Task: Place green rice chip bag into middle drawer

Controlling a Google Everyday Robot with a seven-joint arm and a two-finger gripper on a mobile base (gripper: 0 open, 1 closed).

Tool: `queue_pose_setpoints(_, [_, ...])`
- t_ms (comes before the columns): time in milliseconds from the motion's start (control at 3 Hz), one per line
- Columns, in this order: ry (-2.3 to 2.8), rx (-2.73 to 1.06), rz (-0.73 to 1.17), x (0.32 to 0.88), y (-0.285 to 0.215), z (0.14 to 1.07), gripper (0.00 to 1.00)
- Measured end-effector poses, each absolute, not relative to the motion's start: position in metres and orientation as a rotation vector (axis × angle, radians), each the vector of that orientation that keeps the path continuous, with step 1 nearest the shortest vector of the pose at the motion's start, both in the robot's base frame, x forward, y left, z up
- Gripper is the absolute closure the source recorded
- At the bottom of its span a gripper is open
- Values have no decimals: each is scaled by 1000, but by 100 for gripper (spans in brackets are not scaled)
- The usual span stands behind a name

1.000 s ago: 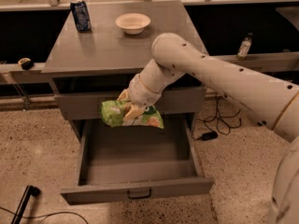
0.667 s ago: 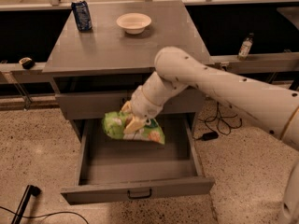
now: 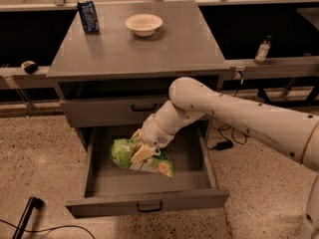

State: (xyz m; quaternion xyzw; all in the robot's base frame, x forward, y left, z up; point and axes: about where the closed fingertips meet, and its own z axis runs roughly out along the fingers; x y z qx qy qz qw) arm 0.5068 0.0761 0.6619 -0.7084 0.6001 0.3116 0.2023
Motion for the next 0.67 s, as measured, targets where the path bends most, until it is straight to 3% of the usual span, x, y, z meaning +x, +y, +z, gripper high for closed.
queue_pose_setpoints(667, [1675,-1819,823,548,70,602,100])
